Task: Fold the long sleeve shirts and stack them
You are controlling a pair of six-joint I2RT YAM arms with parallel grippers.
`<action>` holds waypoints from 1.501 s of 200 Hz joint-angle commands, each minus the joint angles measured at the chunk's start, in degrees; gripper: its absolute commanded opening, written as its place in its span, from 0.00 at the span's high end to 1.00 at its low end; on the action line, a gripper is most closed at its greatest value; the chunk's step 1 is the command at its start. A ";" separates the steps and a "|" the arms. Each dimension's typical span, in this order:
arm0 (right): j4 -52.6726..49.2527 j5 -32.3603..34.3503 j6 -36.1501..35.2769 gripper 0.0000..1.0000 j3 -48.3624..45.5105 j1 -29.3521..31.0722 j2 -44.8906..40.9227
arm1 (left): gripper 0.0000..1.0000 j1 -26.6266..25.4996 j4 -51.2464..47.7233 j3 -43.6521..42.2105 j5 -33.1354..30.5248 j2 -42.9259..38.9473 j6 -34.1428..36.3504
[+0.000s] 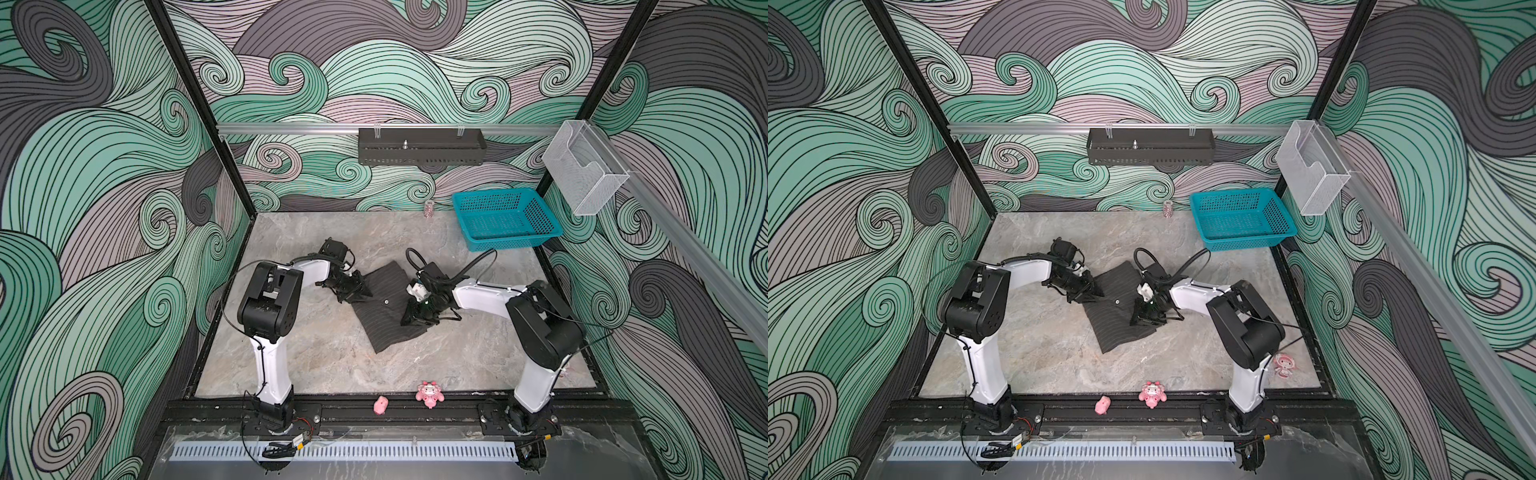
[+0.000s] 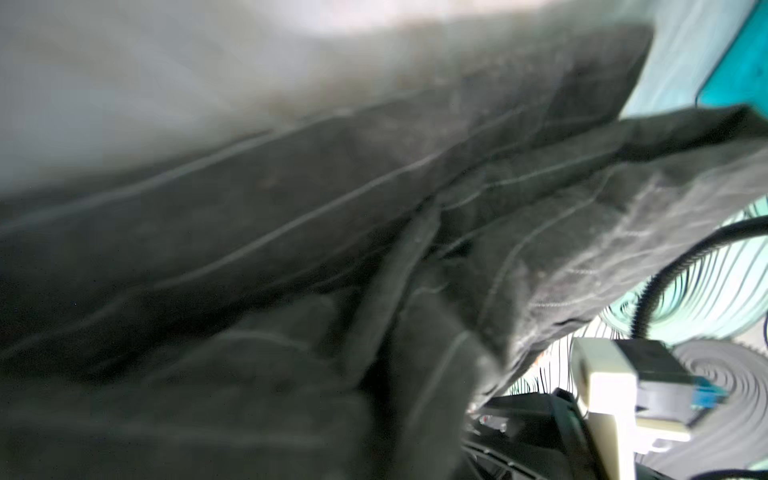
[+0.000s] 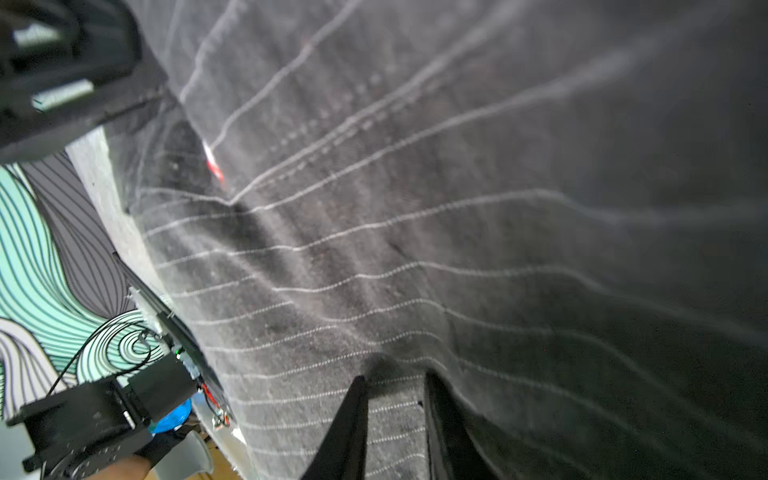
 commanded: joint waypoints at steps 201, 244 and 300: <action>23.30 13.64 -12.71 0.46 -23.40 -0.12 -44.49 | 0.05 -21.61 -11.36 -3.68 -46.69 -38.74 26.66; 19.09 13.51 -11.06 0.48 -29.91 -0.09 -51.83 | 0.01 -29.41 -13.13 -1.73 -48.75 -25.53 26.32; 14.01 17.01 -11.09 0.49 -35.66 -0.04 -65.54 | 0.01 -29.46 -22.76 9.24 -50.97 -5.66 26.65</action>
